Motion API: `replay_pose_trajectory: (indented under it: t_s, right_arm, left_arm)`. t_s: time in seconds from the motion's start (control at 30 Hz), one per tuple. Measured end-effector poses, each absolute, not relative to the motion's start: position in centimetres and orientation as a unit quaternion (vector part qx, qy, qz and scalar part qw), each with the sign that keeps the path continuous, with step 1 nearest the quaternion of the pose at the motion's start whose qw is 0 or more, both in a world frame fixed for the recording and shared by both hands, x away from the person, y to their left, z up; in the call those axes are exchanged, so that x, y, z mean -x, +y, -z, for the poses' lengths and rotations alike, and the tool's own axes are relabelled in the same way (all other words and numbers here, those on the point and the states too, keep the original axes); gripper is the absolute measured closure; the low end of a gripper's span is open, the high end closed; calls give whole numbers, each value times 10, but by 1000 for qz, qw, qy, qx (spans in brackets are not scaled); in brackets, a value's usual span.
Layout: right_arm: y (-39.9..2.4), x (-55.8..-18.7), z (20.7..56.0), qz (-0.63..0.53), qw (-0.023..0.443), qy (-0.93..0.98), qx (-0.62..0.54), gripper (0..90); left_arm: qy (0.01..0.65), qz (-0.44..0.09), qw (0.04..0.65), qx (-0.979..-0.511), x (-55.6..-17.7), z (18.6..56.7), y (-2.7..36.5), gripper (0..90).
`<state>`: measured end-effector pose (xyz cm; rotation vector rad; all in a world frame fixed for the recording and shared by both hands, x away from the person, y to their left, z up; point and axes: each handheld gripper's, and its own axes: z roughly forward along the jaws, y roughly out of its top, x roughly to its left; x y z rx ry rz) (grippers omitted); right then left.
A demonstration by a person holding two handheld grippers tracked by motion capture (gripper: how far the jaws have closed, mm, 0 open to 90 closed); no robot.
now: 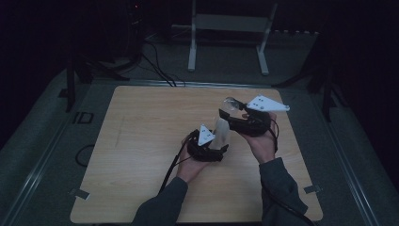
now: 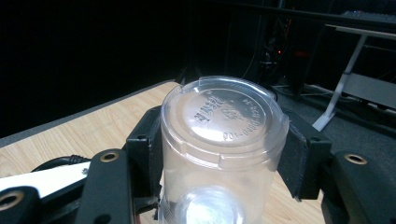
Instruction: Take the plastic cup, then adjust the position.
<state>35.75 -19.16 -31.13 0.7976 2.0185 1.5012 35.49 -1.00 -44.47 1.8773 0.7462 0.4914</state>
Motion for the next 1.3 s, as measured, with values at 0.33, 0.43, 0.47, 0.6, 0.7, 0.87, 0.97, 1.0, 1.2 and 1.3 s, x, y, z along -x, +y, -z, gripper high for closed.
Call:
replay_pose_trajectory:
  t_s: [0.33, 0.43, 0.47, 0.6, 0.7, 0.87, 0.97, 1.0, 1.2, 1.3]
  right_arm:
    - [-200, -351, 299, -565, 257, 728, -291, 409]
    - [-204, -348, 296, -570, 261, 723, -289, 409]
    - [-205, -346, 294, -570, 263, 722, -289, 410]
    - [-212, -341, 291, -571, 273, 718, -289, 410]
    - [-217, -338, 291, -569, 280, 716, -292, 410]
    - [-226, -334, 293, -565, 287, 713, -301, 410]
    - [-232, -333, 295, -563, 289, 710, -309, 410]
    - [-234, -332, 296, -563, 289, 709, -311, 410]
    - [-243, -328, 299, -561, 294, 704, -322, 410]
    - [-245, -327, 301, -561, 296, 701, -324, 410]
  left_arm:
    - [312, -204, 512, -774, -349, 440, -2, 172]
    - [309, -203, 516, -773, -345, 438, 0, 172]
    - [308, -203, 515, -774, -344, 437, 0, 172]
    - [304, -204, 520, -772, -340, 434, 1, 172]
    - [301, -203, 521, -772, -338, 433, 2, 172]
    - [302, -202, 520, -773, -335, 433, 3, 175]
    - [302, -201, 519, -774, -332, 434, 5, 174]
    - [301, -201, 518, -775, -331, 434, 5, 175]
    - [303, -200, 521, -773, -327, 432, 10, 174]
    - [301, -201, 523, -771, -325, 431, 12, 175]
